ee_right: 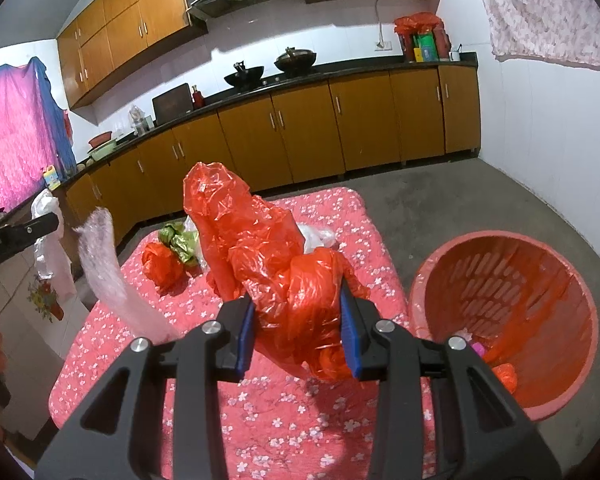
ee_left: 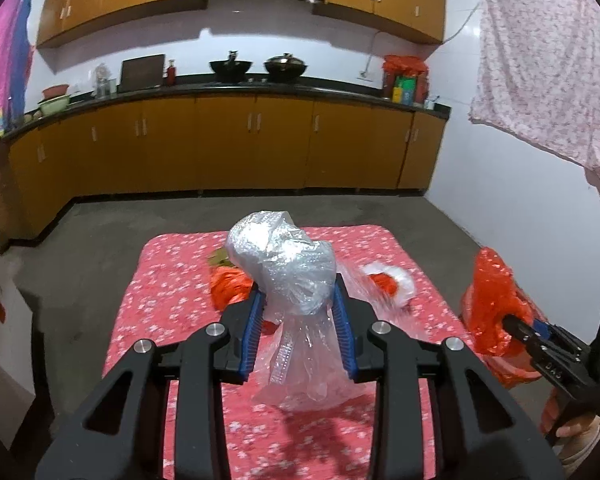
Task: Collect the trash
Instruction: 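Carry the red bag in the right gripper over the orange basket while the left carries the clear bag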
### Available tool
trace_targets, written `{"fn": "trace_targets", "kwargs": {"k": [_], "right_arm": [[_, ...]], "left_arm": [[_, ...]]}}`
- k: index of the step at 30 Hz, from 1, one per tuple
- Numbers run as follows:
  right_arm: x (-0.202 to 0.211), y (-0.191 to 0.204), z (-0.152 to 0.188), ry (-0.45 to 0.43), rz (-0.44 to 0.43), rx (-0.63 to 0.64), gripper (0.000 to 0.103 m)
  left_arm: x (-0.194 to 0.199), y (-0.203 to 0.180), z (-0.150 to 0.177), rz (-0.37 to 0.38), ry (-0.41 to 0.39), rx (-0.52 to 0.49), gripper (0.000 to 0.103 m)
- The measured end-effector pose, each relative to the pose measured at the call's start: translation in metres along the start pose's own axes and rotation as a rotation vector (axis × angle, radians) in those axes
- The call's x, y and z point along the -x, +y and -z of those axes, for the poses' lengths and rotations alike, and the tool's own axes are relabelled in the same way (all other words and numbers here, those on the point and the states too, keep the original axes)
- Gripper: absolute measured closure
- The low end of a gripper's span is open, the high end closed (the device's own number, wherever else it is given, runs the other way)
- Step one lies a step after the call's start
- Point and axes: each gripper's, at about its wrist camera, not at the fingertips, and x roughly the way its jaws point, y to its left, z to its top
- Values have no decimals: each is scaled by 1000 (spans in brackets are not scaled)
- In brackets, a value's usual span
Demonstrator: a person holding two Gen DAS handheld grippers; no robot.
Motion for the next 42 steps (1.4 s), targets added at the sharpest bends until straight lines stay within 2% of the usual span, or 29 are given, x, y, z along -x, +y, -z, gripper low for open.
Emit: {"fn": "trace_targets", "kwargs": {"k": [9, 29, 42], "right_arm": [[20, -19, -8, -29, 46, -8, 67], [39, -89, -8, -55, 181, -89, 67], [55, -151, -7, -80, 319, -200, 67]], "left_arm": [[-19, -47, -7, 94, 3, -33, 70], [-58, -137, 5, 272, 51, -124, 70], [-85, -219, 20, 456, 85, -225, 70]]}}
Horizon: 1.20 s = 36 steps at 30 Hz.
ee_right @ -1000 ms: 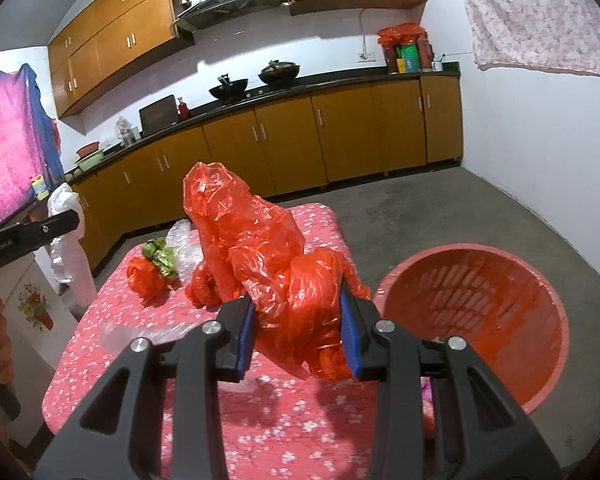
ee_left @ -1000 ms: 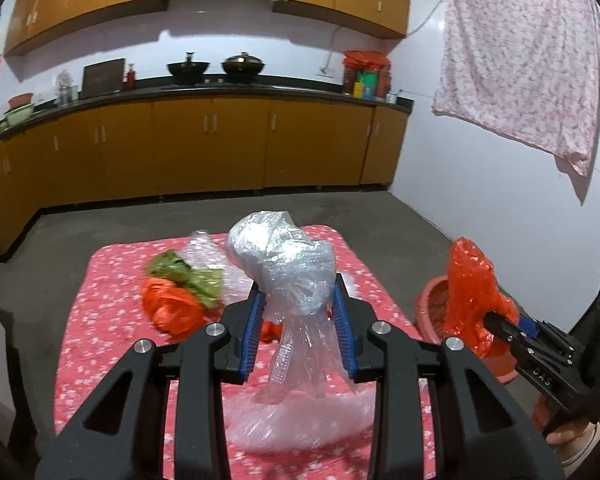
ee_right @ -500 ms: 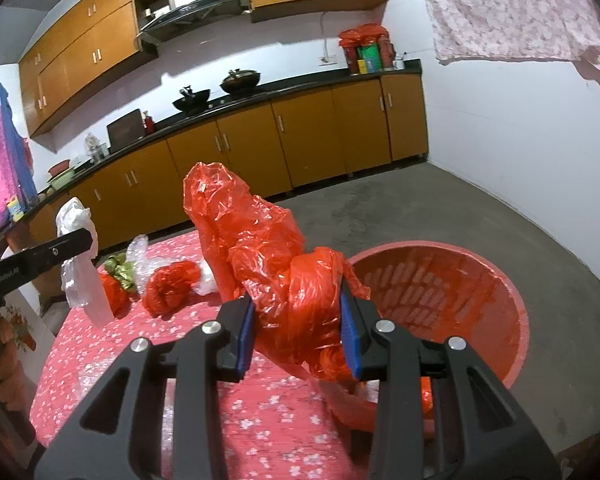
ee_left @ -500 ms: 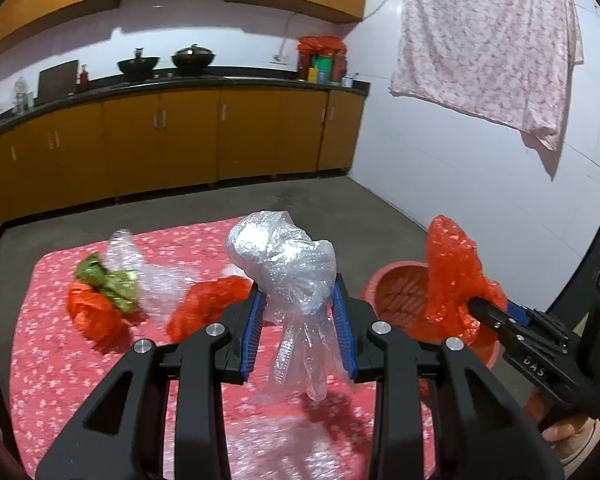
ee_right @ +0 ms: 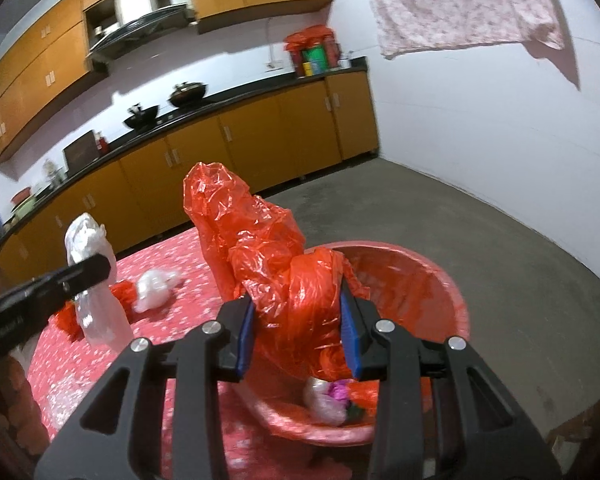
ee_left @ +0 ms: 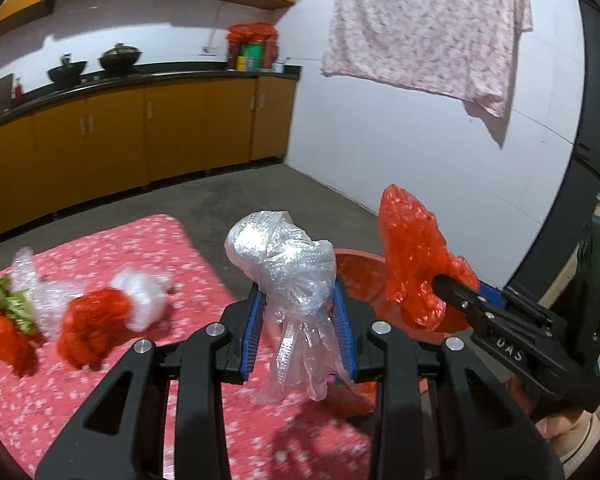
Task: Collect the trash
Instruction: 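Carry the red bag in the right gripper over the orange basket while the left carries the clear bag, then open both grippers to drop the red and clear bags into the basket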
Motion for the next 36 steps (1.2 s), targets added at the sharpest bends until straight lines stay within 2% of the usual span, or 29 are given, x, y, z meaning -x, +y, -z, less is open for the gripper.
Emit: {"fn": "trace_targets", "kwargs": {"k": [11, 25, 27, 31, 36], "right_arm": [[-18, -38, 0, 12, 74, -67, 67], [-37, -55, 0, 13, 67, -129, 67], [-38, -56, 0, 12, 55, -139, 65], [-40, -58, -1, 10, 29, -161, 61], [-40, -63, -1, 9, 21, -179, 53]], "left_arm": [[-47, -27, 2, 75, 55, -37, 70], [-85, -50, 9, 115, 119, -77, 70], [-87, -49, 9, 115, 122, -72, 67], [-89, -45, 10, 103, 123, -63, 47], [-88, -31, 11, 69, 129, -34, 40]]}}
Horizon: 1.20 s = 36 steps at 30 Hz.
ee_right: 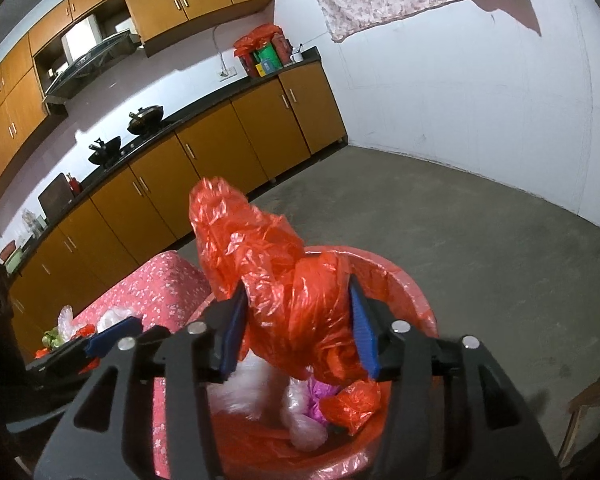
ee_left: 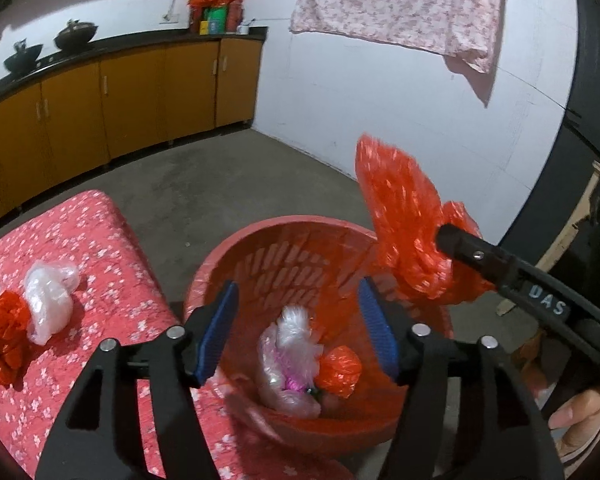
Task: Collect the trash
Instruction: 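Open both grippers to drop the red and clear bags into the basket, then move both grippers back over the table toward the bubble wrap and orange bag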
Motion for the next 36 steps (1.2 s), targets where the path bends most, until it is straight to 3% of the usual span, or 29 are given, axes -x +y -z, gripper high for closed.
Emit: {"fn": "trace_targets", "kwargs": {"k": [3, 9, 17, 21, 29, 36], "right_arm": [[3, 1, 1, -9, 9, 10, 43], [10, 8, 3, -30, 20, 27, 33], [21, 40, 11, -52, -9, 129, 27], [24, 74, 21, -40, -88, 197, 24], [27, 161, 67, 59, -278, 361, 23], [39, 232, 119, 145, -398, 488, 23]], "left_arm": [[7, 11, 1, -28, -9, 19, 36], [29, 30, 2, -91, -48, 33, 30], [64, 57, 8, -174, -103, 62, 20], [94, 78, 20, -256, -148, 98, 13], [167, 139, 60, -492, -215, 185, 6], [217, 186, 102, -666, -211, 300, 5]]}}
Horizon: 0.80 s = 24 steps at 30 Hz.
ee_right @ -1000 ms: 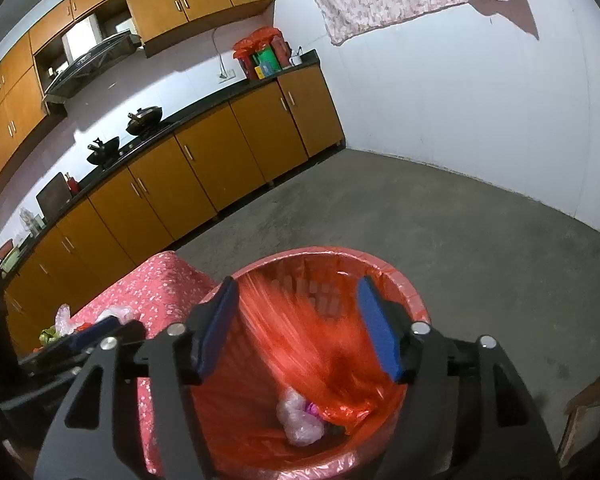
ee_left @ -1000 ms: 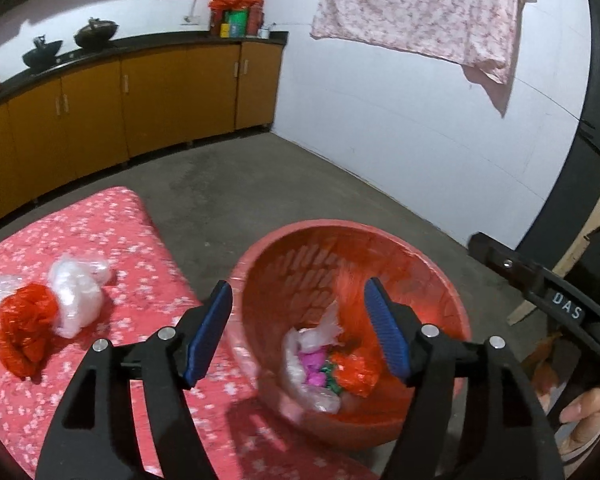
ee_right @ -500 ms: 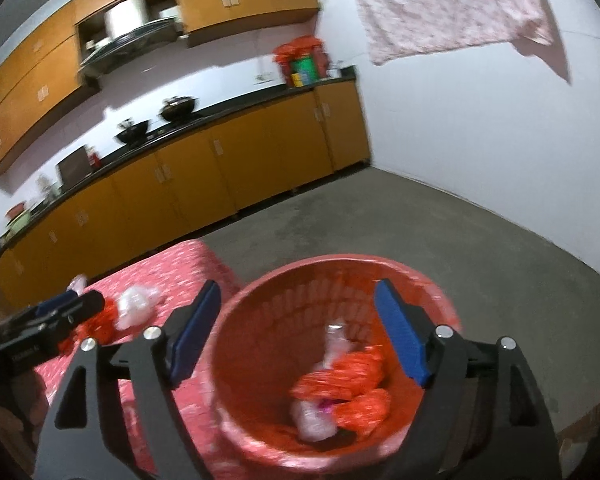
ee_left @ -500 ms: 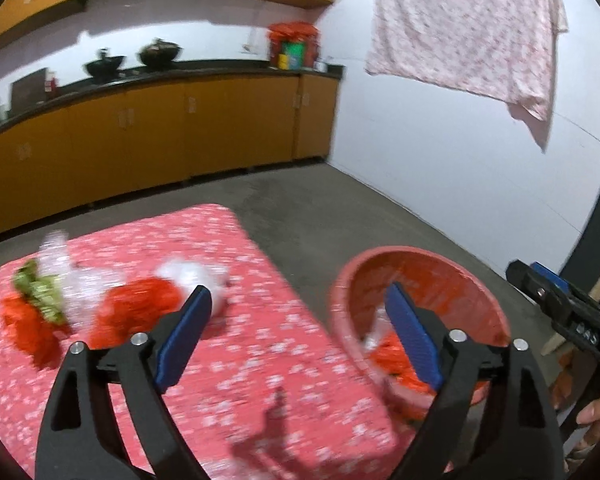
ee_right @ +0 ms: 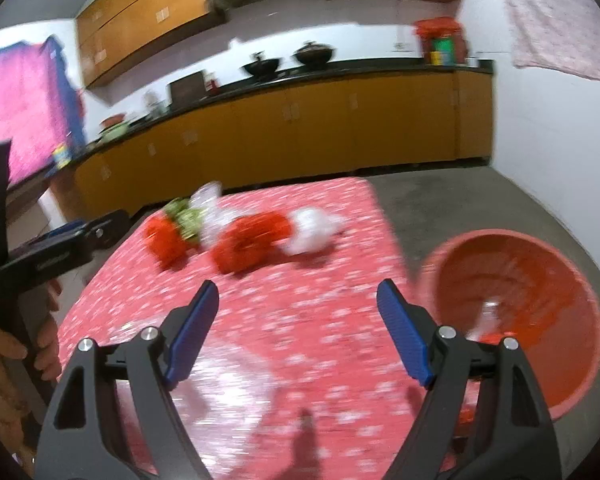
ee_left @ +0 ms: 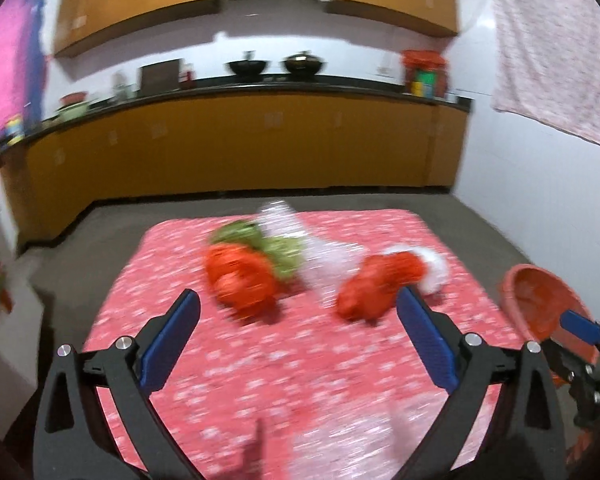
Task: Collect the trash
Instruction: 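Move both grippers back over the table toward the bubble wrap and orange bag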
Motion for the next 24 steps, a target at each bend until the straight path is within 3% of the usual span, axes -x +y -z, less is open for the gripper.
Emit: {"fn": "trace_targets", "kwargs": {"k": [9, 19, 24], "right_arm": [[-13, 83, 29, 56, -36, 69, 23], [-19, 118, 58, 81, 36, 57, 20], [-39, 124, 73, 144, 108, 77, 17]], "left_arm": [[34, 72, 30, -111, 7, 94, 5], [66, 109, 56, -133, -2, 123, 5], [73, 119, 65, -130, 4, 140, 5]]}}
